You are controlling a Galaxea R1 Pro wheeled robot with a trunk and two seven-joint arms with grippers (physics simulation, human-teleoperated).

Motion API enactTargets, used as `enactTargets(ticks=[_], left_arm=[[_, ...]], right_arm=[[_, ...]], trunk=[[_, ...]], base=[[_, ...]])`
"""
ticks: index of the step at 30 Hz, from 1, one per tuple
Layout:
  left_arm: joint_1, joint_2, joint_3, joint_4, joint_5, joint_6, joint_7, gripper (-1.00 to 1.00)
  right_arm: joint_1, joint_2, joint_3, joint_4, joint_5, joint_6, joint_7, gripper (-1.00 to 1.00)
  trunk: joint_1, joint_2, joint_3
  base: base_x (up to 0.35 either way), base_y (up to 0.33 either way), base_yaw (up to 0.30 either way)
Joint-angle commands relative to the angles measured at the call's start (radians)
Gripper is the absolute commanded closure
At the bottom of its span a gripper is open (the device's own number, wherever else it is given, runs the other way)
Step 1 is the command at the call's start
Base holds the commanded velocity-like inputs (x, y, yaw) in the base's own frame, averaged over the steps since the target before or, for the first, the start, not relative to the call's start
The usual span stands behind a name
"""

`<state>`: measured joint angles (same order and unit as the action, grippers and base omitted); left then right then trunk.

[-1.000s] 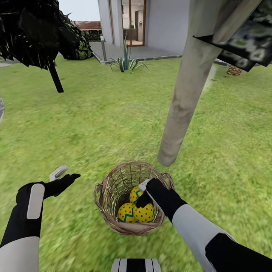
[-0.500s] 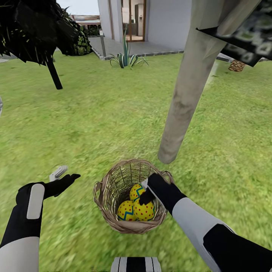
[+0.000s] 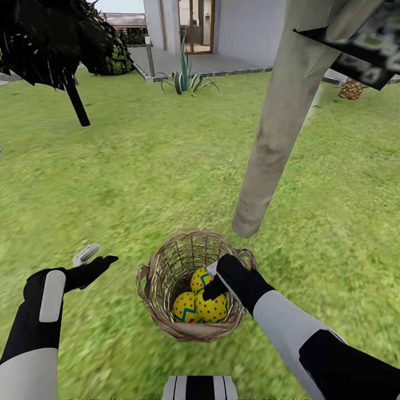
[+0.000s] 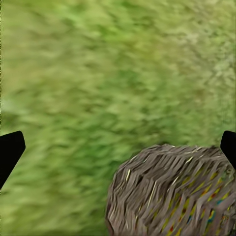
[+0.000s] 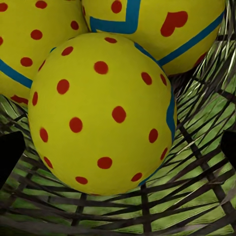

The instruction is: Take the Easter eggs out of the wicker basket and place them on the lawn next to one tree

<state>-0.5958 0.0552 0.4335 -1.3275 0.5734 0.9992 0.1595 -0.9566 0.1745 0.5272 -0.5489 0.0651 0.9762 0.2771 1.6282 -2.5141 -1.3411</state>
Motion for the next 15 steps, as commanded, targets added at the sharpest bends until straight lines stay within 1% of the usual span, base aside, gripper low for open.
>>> enactTargets(ticks=[1, 3, 15], left_arm=[[0.000, 0.000, 0.001, -0.001, 0.011, 0.004, 0.010, -1.00], [0.000, 0.000, 0.001, -0.001, 0.011, 0.004, 0.009, -1.00], [0.000, 0.000, 0.000, 0.001, 0.011, 0.004, 0.010, -1.00]], right_arm=[[-0.001, 0.000, 0.002, 0.000, 0.007, 0.003, 0.006, -1.00], [-0.001, 0.000, 0.002, 0.000, 0.007, 0.003, 0.005, -1.00], [-0.001, 0.000, 0.002, -0.001, 0.006, 0.003, 0.005, -1.00]], trunk=[[0.000, -0.001, -0.005], [0.000, -0.001, -0.005], [0.006, -0.003, -0.051]], base=[[0.000, 0.000, 0.000], [0.000, 0.000, 0.000], [0.000, 0.000, 0.000]])
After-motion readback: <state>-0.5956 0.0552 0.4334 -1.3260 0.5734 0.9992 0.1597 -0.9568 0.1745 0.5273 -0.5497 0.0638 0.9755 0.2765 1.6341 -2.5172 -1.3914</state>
